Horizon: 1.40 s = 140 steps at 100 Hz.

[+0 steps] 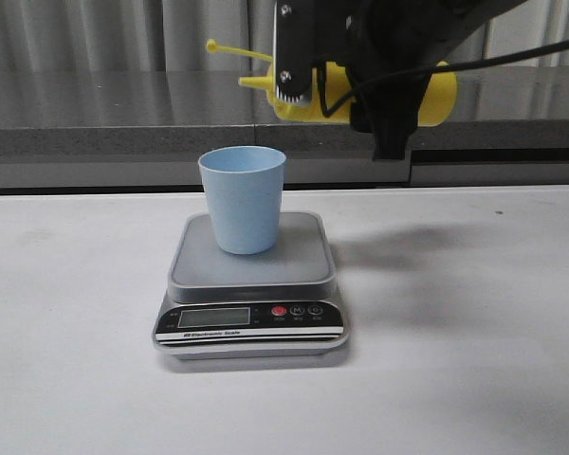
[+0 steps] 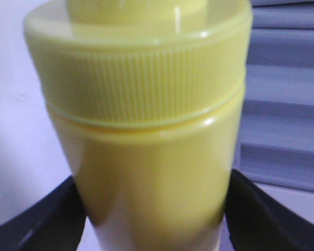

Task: Pour seasoning into cup on scale with both arms
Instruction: 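Turn the bottle upright with the right gripper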

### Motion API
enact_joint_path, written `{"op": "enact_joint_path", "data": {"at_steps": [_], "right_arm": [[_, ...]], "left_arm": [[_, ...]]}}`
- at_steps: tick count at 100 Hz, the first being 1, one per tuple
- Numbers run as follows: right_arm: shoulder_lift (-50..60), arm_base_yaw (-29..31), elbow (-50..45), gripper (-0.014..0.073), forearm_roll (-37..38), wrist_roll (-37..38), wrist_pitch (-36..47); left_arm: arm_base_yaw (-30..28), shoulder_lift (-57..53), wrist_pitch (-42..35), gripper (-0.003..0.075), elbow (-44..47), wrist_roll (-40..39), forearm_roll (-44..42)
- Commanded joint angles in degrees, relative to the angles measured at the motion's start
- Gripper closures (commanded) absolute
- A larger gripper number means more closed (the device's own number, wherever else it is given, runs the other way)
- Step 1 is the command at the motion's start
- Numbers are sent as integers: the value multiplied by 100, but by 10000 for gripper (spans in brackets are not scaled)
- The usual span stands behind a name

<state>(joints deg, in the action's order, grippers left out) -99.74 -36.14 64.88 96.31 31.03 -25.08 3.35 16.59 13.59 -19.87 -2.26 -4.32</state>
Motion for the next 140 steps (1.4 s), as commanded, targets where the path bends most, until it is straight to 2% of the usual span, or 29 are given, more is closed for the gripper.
{"op": "enact_joint_path", "data": {"at_steps": [1,31,50,70,97,120,129,140], "right_arm": [[551,140,200,372,-61,377,237],[1129,932,183,372,-2168,456,1155],[1304,1522,-68,372,-3497,451,2444],[1353,1978,-666,372,-4283,395,3866],[1353,2343,-1737,372,-6019,-852,5444],[1353,2358,-2767,372,-7362,-1920,6915],[1333,2358,-3075,372,-7669,-2089,7217],[1227,2358,-3226,372,-7687,-2117,7281]], "left_arm": [[-3,36,-469,738,-147,-6,44],[-3,36,-469,738,-147,-6,44],[-3,36,-469,738,-147,-6,44],[-3,36,-469,738,-147,-6,44],[-3,36,-469,738,-147,-6,44],[-3,36,-469,738,-147,-6,44],[-3,36,-469,738,-147,-6,44],[-3,36,-469,738,-147,-6,44]]}}
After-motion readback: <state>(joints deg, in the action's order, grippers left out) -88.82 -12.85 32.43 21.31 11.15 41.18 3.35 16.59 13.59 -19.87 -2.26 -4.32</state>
